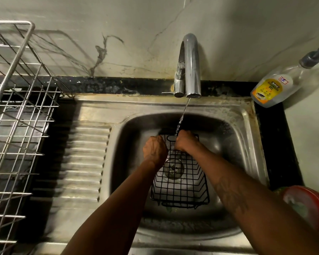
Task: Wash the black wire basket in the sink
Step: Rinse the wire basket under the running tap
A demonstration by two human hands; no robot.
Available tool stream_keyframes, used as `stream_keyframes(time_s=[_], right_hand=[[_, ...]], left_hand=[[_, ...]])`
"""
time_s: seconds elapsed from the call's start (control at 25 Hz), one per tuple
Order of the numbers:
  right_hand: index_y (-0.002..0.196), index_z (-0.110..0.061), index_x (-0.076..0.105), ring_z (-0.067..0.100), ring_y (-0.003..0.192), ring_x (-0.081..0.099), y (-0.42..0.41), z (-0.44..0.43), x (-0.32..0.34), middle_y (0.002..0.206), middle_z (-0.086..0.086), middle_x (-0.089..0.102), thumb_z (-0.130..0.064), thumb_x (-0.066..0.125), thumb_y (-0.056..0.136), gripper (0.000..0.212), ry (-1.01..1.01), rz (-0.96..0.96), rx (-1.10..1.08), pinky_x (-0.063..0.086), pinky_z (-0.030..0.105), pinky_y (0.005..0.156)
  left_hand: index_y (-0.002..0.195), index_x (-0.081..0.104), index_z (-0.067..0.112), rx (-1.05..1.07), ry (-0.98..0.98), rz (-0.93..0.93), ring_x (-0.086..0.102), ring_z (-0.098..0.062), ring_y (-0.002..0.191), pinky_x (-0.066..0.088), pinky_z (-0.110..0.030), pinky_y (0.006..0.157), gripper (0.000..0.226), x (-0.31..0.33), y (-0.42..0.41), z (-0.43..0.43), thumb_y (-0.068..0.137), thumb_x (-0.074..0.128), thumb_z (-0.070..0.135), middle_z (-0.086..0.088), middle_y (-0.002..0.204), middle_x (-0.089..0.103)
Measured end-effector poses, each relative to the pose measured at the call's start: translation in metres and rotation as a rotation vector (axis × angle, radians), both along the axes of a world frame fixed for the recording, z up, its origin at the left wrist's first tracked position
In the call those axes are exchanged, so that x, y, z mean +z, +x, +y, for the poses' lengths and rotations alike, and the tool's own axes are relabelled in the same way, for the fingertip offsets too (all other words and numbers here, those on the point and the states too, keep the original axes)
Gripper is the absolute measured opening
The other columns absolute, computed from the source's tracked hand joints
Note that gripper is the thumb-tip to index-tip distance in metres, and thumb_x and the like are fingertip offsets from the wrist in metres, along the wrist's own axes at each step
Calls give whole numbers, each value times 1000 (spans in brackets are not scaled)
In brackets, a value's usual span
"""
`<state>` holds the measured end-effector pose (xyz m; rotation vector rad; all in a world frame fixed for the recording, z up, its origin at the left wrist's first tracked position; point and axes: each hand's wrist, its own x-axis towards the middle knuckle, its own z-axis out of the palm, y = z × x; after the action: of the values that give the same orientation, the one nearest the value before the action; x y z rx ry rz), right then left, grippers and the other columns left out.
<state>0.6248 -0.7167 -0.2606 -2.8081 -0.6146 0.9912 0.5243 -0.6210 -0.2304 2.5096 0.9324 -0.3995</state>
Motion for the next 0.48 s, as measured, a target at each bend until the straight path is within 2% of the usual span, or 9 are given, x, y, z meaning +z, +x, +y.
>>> stream_keyframes(time_s=[0.08,0.16,0.24,0.28,0.32,0.4,0.48], right_hand=[[104,-14,67,23,83,63,-6,-1,10,91,7,63,-10,58,95,13,69,-210,134,51,31,66],[96,-13,66,26,83,61,-8,-5,22,89,6,61,-10,47,100,20,205,-237,226,48,34,65],[109,-9,67,26,95,60,-5,-17,24,103,9,62,-13,47,100,22,283,-337,208,50,36,73],[117,-9,65,25,99,59,-2,-23,24,109,8,62,-14,50,100,23,248,-391,196,51,34,76],[120,-11,63,24,98,60,0,-29,24,110,8,63,-15,53,99,24,186,-399,165,53,34,75],[115,-12,63,21,85,64,-2,-32,21,98,8,65,-11,54,99,18,96,-296,77,58,33,68],[110,-11,63,20,78,64,0,-29,19,91,6,63,-6,57,96,16,117,-208,-20,60,36,67]], left_hand=[[87,65,9,87,-29,-25,61,-26,73,53,-34,64,14,-1,-3,1,93,53,12,-9,86,64],[87,66,9,177,-40,-57,65,-29,78,57,-37,70,15,-1,-4,6,92,52,12,-9,86,66],[86,67,9,220,-35,-58,66,-29,81,58,-37,71,17,0,-7,12,92,51,12,-9,86,66],[84,66,9,226,-48,-61,66,-28,79,58,-36,70,17,0,-7,13,92,51,11,-8,83,65],[80,64,9,214,-70,-53,66,-26,76,58,-35,68,17,-1,-9,14,91,51,12,-7,80,65],[71,61,12,197,-135,-30,66,-23,66,61,-36,62,19,-2,-14,11,88,53,16,-6,76,67],[67,57,15,169,-118,27,64,-20,64,57,-32,57,20,0,-17,10,85,57,23,-4,75,67]])
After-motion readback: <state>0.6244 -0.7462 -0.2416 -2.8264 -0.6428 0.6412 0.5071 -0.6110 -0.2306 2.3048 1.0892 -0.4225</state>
